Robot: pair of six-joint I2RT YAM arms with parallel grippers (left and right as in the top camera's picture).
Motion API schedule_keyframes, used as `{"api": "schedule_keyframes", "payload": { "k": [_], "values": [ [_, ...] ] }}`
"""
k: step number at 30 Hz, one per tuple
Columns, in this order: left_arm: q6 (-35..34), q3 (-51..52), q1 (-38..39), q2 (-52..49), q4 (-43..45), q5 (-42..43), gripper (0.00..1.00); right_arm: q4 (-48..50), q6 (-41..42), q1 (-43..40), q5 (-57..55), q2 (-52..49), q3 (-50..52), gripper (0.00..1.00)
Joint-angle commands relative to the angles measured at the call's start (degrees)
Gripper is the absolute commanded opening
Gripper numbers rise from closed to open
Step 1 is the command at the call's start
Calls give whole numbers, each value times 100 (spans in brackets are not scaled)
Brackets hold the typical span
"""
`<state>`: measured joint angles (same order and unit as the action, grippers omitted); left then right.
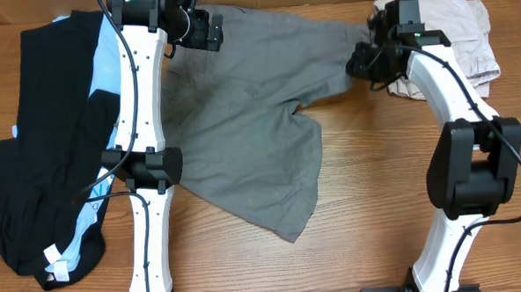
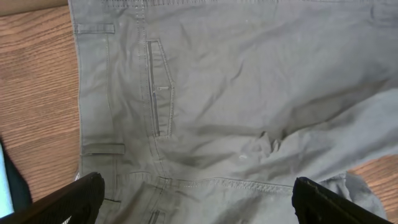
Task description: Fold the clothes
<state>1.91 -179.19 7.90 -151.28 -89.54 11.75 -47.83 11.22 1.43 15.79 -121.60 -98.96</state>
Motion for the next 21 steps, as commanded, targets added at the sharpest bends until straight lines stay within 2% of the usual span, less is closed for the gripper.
{"api": "schedule_keyframes", "payload": {
  "k": [1, 6, 13, 21],
  "values": [
    [157, -81, 50, 210, -11, -76, 98, -595, 146, -144, -247, -55, -155, 50],
    [234, -52, 55, 201, -20, -229, 99, -1827, 251, -481, -459, -55, -249, 66],
    [369, -13, 63, 197, -157, -518, 100, -2614, -111, -579, -170, 199, -341, 80],
    [415, -28, 59, 671, -693, -518, 100, -3180, -426, -162, 616, 1257, -341, 84]
  ]
}}
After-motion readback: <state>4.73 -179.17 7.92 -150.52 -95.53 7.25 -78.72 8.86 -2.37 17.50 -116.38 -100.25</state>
